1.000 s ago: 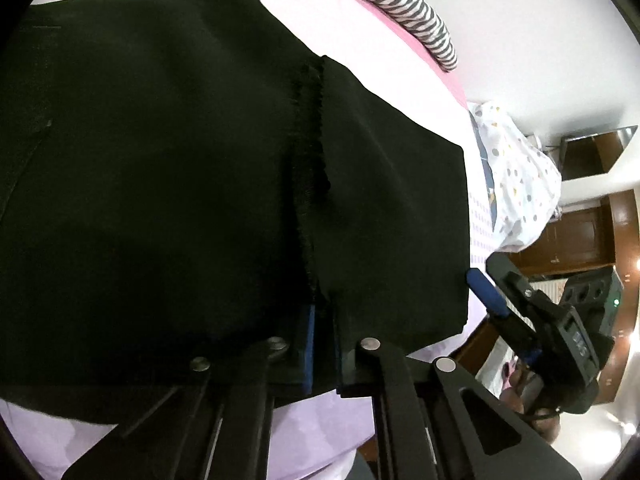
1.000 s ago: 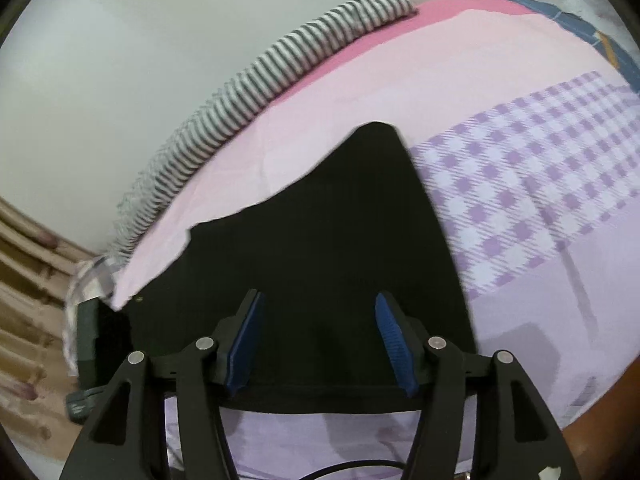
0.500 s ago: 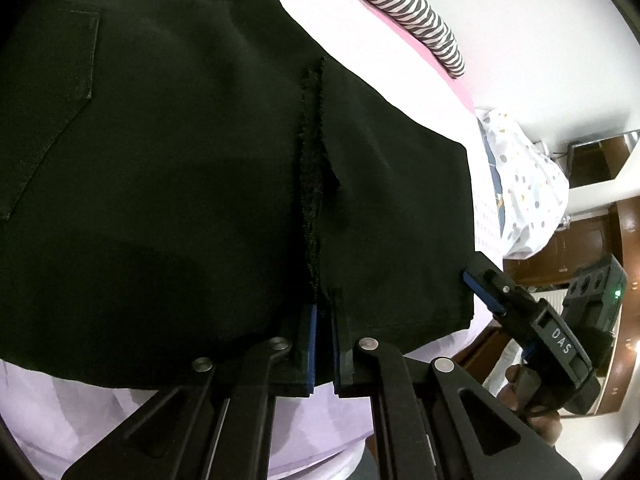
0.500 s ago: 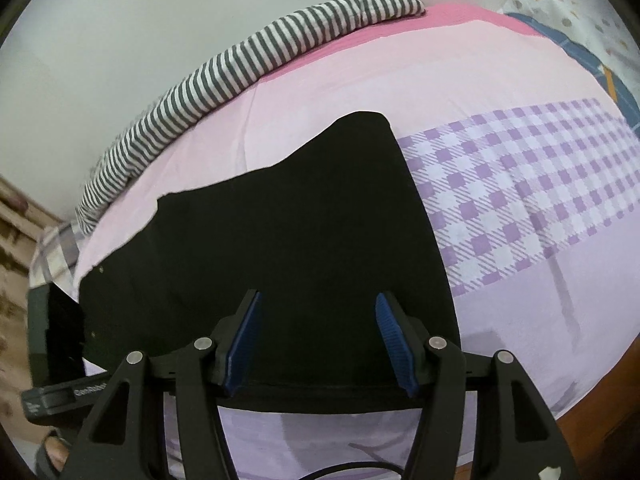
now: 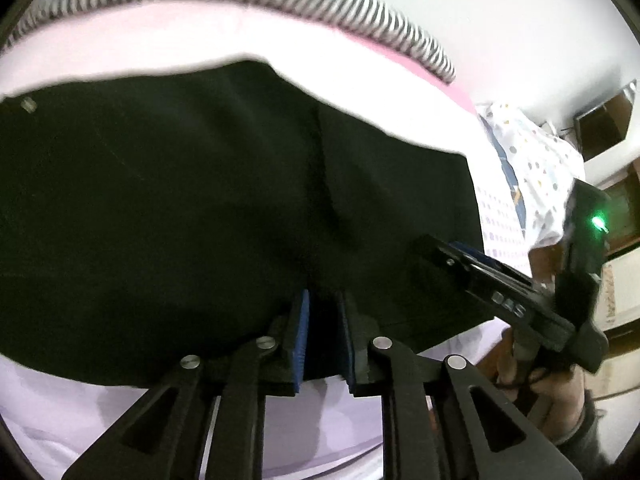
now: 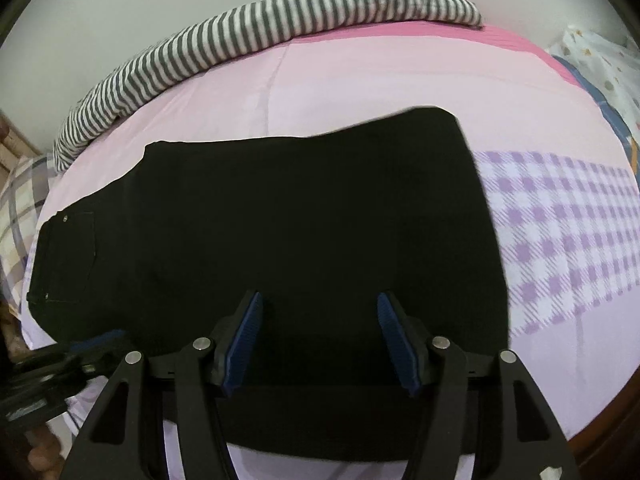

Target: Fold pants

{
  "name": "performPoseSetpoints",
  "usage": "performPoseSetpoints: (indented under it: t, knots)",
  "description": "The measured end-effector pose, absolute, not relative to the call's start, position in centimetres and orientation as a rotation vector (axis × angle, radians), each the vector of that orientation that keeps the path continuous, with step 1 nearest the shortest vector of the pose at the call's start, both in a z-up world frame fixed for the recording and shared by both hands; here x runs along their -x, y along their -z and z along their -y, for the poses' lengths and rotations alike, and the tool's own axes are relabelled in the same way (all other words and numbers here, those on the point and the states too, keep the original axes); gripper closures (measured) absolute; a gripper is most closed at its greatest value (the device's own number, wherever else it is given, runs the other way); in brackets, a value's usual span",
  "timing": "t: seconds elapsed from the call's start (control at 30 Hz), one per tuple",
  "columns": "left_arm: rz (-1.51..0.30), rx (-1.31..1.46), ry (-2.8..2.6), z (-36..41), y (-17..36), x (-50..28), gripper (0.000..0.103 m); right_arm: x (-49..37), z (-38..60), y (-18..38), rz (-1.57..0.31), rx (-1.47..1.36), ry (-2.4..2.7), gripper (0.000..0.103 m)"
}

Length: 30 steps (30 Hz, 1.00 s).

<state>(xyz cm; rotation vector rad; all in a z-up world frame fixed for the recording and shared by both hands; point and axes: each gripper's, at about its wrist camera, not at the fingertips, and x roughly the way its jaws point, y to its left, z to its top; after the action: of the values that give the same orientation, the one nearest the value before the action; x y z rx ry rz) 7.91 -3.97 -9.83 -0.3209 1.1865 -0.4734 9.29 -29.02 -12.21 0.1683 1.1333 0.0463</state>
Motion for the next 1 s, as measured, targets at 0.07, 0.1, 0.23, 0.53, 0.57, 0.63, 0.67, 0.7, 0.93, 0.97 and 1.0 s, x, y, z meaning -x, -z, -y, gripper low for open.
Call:
performPoseSetpoints:
  t: [0.07, 0.1, 0.23, 0.53, 0.57, 0.63, 0.67, 0.7, 0.93, 0.97, 1.0]
  knots:
    - [-1.133, 0.312, 0.442, 2.0, 8.9, -7.3, 0.084, -9.8, 28.0, 12.3, -1.135, -0.149, -0.06, 0.039]
    - [-1.115, 0.319, 0.422, 1.0, 8.7, -7.1, 0.084, -10.3, 27.2, 12.3, -1.136, -0.131, -0.066, 0.038]
    - [-1.057, 0.39, 0.301, -4.4, 8.4, -6.1, 0.084, -11.5, 24.1, 12.5, -1.139, -0.061, -0.107, 0.035]
    - [-0.946, 0.721, 0.045, -17.8, 9.1, -3.3, 0.08, -13.2, 20.2, 12.1, -1.127, -0.263, -0.37, 0.037]
    - [-0.932, 0.781, 0.022, -19.4, 9.6, -2.8, 0.077, -13.2, 20.4, 12.0, -1.119, -0.315, -0.377, 0.037]
    - [-0.916, 0.867, -0.009, -21.7, 10.3, -1.9, 0.071, -13.0, 20.7, 11.8, -1.111, -0.364, -0.378, 0.037]
    - [-0.91, 0.913, -0.036, -23.0, 10.8, -1.4, 0.067, -12.8, 20.9, 11.5, -1.109, -0.376, -0.368, 0.036]
    - [-0.908, 0.935, -0.044, -23.5, 11.0, -1.4, 0.065, -12.6, 21.1, 11.4, -1.104, -0.383, -0.367, 0.036]
    - [-0.944, 1.168, -0.031, -25.5, 14.3, -1.0, 0.058, -11.1, 22.3, 9.8, -1.085, -0.442, -0.364, 0.036]
    - [-0.952, 1.196, -0.025, -25.5, 14.9, -1.3, 0.058, -11.2, 22.5, 9.8, -1.083, -0.454, -0.364, 0.036]
    - [-0.95, 1.211, -0.019, -25.1, 15.1, -1.5, 0.058, -11.0, 22.7, 9.6, -1.082, -0.46, -0.363, 0.036]
